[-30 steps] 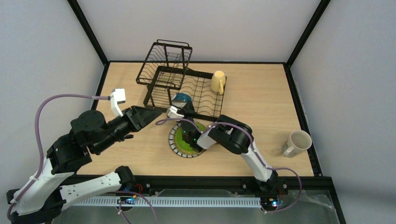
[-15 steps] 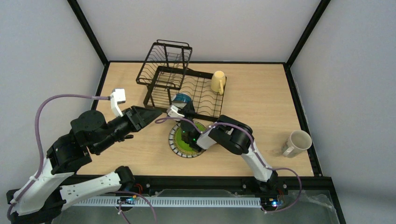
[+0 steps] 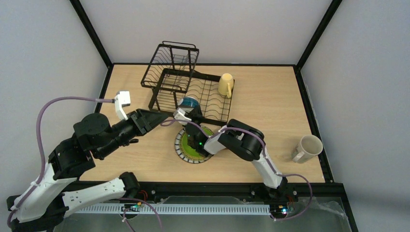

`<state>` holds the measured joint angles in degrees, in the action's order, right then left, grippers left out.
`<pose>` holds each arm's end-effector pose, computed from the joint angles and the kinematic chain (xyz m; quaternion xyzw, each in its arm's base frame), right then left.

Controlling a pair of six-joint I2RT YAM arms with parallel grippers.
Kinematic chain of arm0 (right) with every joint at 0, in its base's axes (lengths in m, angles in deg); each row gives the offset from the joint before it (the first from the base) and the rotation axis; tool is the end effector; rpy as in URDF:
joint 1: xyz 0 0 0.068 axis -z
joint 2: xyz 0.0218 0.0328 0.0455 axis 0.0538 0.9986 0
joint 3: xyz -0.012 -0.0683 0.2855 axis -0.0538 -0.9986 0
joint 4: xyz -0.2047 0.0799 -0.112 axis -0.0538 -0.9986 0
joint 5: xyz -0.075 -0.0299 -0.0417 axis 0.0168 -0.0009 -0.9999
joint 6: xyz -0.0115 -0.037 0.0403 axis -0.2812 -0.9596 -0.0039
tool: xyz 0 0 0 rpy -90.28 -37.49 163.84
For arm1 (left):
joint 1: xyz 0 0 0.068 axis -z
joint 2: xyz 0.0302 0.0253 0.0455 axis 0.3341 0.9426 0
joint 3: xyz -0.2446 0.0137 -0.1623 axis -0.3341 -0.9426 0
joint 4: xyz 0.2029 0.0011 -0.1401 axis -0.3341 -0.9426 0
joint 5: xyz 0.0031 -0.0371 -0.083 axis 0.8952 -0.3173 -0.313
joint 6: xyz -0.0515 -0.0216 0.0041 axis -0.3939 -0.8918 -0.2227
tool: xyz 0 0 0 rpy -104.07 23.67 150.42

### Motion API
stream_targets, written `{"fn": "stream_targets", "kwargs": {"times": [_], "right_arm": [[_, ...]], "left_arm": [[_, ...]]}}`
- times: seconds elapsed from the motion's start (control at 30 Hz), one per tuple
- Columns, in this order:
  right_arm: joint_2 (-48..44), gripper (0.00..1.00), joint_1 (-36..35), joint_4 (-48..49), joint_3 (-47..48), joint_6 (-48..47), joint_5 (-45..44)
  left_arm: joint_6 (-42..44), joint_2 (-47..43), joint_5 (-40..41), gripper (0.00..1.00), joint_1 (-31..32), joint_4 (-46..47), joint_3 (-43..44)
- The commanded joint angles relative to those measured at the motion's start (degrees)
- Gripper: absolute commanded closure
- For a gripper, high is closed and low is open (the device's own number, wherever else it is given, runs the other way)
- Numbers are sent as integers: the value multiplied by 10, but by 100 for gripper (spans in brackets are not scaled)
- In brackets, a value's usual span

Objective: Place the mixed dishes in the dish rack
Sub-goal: Insert the bowl into the dish rack.

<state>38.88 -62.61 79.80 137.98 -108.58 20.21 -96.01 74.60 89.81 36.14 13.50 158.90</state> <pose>0.2467 0.3556 0.1524 -0.3543 0.6124 -0.3216 0.6293 0.0464 -0.0521 0.4529 -0.0565 0.7648 -0.4640 0.4434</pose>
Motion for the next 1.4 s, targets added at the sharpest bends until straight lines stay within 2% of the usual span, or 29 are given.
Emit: {"fn": "stream_targets", "kwargs": {"times": [0.0,0.67,1.37], "right_arm": [[-35,51,1,-50,-9,43,-48],[-90,51,-18,-131,-8,99,-74],[-157,51,-26,-309,-6,238,-110]], "left_arm": [[0,14,4,1,2,-16,24],[-13,11,8,1,2,-41,33],[-22,6,5,1,2,-71,39]]}}
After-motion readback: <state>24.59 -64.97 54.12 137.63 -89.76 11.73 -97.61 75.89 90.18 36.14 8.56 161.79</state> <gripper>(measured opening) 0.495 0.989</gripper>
